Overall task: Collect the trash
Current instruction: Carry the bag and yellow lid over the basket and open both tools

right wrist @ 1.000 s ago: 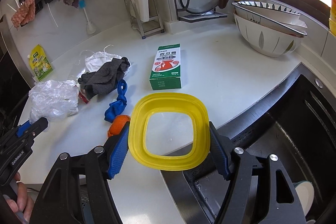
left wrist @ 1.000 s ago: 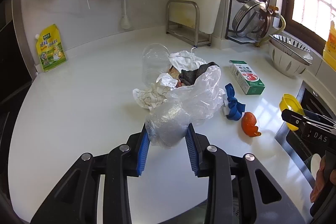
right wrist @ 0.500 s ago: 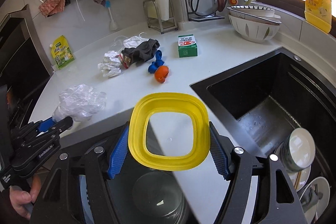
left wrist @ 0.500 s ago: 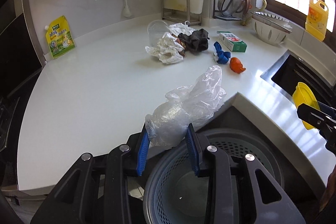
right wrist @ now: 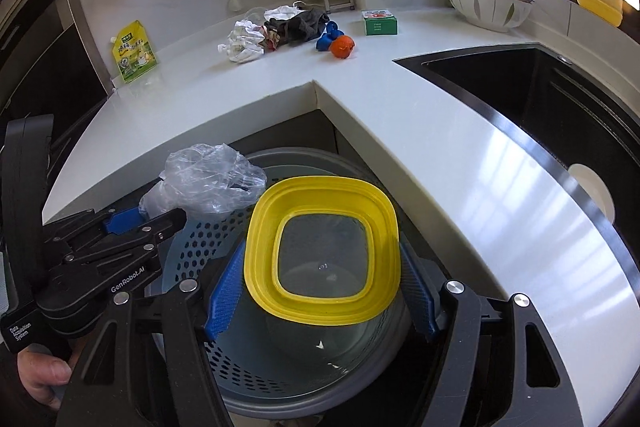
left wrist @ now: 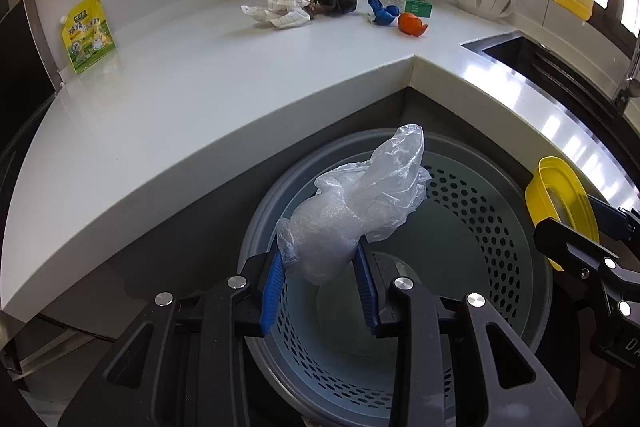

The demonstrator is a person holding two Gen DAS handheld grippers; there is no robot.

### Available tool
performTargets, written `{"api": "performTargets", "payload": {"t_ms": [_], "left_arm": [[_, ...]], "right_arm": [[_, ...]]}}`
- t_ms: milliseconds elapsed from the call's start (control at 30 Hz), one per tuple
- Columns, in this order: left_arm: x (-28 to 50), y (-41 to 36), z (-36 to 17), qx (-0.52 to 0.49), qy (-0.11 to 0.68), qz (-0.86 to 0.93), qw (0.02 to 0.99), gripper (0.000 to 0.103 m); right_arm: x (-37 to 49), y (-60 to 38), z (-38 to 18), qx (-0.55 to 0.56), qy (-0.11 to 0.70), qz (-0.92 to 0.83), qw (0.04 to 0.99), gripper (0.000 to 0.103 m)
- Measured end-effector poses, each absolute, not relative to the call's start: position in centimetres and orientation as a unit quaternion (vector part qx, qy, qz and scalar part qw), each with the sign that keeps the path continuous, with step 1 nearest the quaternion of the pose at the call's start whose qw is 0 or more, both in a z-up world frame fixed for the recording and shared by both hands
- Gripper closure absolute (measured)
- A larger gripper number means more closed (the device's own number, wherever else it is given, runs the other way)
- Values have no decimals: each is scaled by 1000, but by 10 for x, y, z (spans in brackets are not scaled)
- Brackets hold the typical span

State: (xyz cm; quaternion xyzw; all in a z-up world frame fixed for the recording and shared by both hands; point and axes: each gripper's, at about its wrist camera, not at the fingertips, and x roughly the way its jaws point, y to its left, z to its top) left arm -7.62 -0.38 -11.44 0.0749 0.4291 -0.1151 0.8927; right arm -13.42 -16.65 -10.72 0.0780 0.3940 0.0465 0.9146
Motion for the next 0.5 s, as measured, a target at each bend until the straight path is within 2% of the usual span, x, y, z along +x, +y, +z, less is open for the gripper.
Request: {"api": "performTargets", "payload": {"t_ms": [500], "left_arm": [[-77,-1,-140,77,458,-107,879,70]], "right_arm": [[-130,-159,-143,84,427,60,898,35]]}}
